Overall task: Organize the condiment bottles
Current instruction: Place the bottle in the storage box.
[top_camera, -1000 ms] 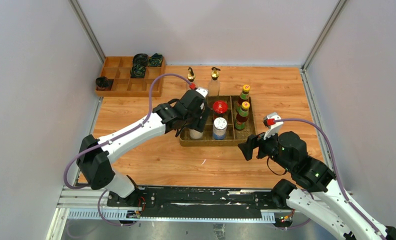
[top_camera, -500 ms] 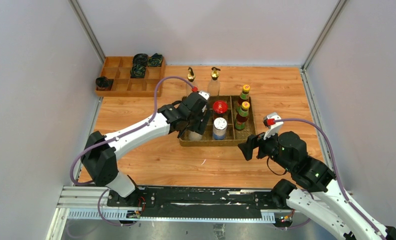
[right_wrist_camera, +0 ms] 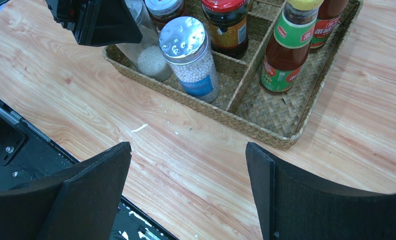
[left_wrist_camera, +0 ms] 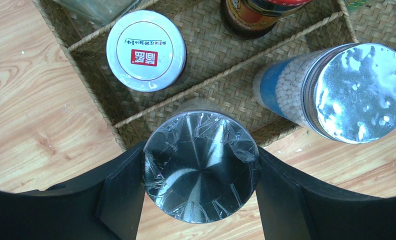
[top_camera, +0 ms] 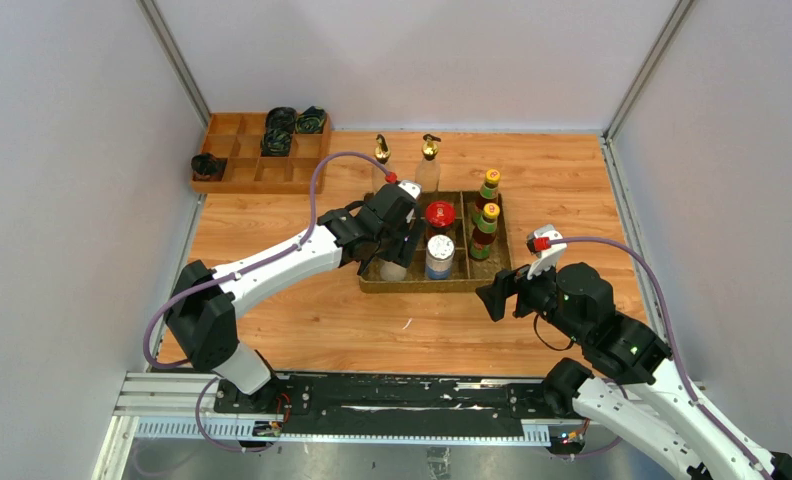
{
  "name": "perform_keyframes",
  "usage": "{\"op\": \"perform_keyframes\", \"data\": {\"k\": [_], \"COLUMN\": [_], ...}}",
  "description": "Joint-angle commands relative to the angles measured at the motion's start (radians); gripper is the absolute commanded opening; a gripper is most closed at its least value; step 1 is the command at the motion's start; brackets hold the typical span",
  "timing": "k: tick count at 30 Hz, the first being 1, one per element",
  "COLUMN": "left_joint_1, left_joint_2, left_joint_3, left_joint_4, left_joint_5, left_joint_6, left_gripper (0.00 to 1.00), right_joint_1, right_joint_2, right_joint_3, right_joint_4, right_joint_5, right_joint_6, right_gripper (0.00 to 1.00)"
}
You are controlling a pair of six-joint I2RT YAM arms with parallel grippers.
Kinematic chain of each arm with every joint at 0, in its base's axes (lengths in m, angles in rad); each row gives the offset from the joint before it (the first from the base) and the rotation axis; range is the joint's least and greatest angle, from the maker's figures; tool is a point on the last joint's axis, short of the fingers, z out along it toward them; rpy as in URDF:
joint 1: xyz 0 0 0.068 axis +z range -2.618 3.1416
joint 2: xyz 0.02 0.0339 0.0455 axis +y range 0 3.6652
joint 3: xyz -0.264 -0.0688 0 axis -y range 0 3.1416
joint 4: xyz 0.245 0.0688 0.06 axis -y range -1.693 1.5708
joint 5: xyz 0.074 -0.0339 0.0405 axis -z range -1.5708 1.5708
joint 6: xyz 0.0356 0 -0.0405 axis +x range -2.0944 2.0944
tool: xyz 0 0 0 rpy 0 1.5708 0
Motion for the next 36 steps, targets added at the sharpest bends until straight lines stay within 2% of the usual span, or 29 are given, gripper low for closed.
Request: {"op": "perform_keyframes", "data": {"k": [1, 6, 16, 28, 36], "left_joint_1": [-0.005, -0.005, -0.005, -0.005, -0.005], "left_joint_2": [0.007, -0.009, -0.029, -0.087, -0.193], "left_joint_3": [0.005, 0.001, 0.003, 0.049, 0.071], "left_joint_4": [0.014, 0.015, 0.003, -0.035, -0.104], "left_joint_5": [-0.003, -0.013, -0.013, -0.003, -0.025], "left_joint_6": [-0.003, -0.003, -0.004, 0.007, 0.006], "left_gripper": [0.60, 0.60, 0.80, 0.83, 0.86], "right_joint_1": [-0.008, -0.007, -0.007, -0.007, -0.006], "right_joint_2": [-0.008, -0.010, -0.011, -0.021, 0.008], "right_joint_3": [-0.015, -0.015, -0.014, 0.014, 0.073], "right_joint_4": [-0.013, -0.013, -0.013, -0.039, -0.086], "right_joint_5": [0.012, 0.011, 0.008, 0.004, 0.028], "right_joint_6": [0.004, 0.005, 0.007, 0.020, 0.025], "right_gripper": [0.90, 0.90, 0.90, 0.90, 0.90]}}
